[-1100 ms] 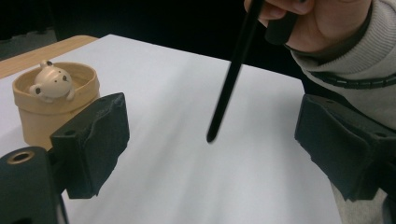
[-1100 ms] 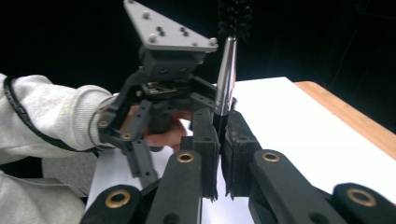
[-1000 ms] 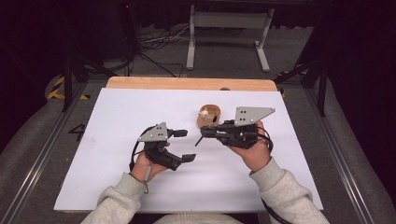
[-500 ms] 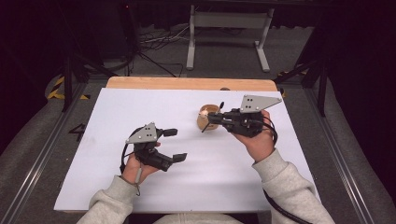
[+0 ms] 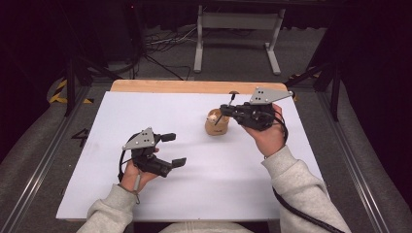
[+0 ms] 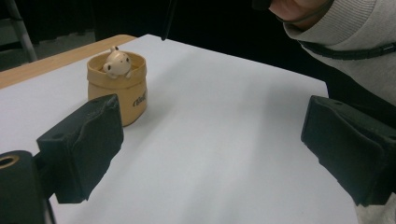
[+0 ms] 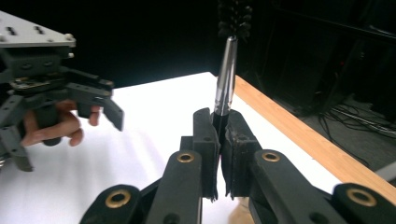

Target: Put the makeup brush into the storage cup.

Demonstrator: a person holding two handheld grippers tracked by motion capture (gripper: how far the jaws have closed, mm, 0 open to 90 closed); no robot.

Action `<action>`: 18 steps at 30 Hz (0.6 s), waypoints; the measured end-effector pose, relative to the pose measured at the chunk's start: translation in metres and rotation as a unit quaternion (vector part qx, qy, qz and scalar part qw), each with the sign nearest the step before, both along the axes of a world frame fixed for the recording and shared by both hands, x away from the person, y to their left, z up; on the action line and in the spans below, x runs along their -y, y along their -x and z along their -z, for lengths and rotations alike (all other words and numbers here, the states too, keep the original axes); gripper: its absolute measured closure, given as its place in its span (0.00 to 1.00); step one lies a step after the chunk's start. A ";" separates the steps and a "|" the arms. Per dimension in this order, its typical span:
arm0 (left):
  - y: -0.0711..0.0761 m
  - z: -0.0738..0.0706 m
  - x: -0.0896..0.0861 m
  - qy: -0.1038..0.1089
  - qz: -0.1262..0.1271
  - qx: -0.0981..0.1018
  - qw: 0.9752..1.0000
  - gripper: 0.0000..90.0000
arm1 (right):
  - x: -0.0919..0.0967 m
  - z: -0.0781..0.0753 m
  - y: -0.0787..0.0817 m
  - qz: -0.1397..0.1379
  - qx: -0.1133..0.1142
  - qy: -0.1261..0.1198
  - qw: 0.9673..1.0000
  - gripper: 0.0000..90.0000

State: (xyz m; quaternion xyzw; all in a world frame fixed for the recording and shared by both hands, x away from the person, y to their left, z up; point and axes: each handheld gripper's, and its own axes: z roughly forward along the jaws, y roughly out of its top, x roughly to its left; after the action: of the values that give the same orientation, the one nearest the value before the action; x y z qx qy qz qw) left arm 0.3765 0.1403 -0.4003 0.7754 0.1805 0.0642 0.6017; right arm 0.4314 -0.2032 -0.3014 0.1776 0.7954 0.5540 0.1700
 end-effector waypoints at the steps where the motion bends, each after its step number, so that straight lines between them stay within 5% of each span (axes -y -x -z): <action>1: 0.000 0.000 0.000 0.003 -0.001 -0.002 1.000 0.07 | 0.001 0.000 -0.003 0.005 -0.001 0.000 1.000 0.95; 18: -0.002 0.001 -0.004 -0.001 -0.013 -0.007 1.000 0.07 | 0.012 -0.002 -0.035 0.055 -0.015 -0.013 0.998 0.95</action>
State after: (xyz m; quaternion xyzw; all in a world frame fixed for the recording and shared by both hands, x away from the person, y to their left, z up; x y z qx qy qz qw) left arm 0.3788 0.1447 -0.4010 0.7741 0.1949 0.0671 0.5986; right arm 0.4667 -0.2149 -0.2994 0.2318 0.7797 0.5511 0.1861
